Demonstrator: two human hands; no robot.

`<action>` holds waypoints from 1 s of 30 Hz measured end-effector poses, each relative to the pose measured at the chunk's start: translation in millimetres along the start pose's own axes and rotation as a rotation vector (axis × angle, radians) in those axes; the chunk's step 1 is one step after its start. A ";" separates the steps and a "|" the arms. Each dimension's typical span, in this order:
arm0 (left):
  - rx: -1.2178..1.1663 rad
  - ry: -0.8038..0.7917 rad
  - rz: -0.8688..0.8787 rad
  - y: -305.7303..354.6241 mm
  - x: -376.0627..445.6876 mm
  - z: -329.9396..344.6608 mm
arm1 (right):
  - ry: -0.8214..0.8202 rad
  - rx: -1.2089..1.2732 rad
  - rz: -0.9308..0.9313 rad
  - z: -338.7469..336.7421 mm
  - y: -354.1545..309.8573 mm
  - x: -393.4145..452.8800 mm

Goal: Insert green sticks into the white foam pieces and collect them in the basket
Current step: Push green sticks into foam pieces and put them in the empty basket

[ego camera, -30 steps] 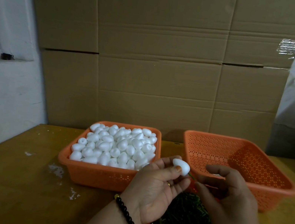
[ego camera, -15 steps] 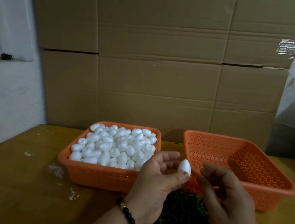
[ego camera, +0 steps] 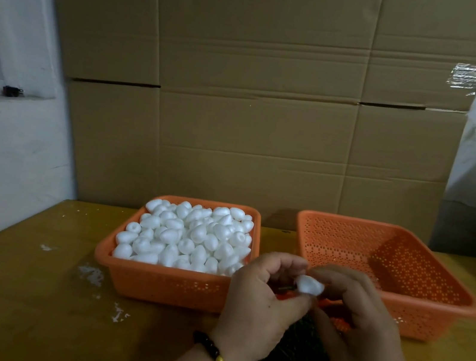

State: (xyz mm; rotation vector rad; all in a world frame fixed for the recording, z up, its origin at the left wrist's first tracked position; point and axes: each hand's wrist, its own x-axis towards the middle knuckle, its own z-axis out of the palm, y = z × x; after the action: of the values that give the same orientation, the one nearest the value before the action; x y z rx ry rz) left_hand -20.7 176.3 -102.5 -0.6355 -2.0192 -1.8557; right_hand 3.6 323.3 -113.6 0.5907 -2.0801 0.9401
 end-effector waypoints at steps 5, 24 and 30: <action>-0.002 -0.005 0.000 2.0 -1.6 2.5 | 0.016 0.029 0.033 -0.1 4.3 -0.4; 0.124 0.133 -0.144 -5.3 7.7 -11.5 | -0.128 -0.338 0.458 -28.5 45.0 10.7; 0.855 0.121 0.184 -7.7 24.5 -47.7 | -0.148 -0.336 0.195 -24.6 22.8 7.9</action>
State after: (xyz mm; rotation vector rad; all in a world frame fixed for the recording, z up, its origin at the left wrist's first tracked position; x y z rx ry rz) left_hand -48.4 131.1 -91.6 -0.4151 -2.2911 -0.7653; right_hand -5.0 355.8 -106.2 0.2917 -2.3952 0.6435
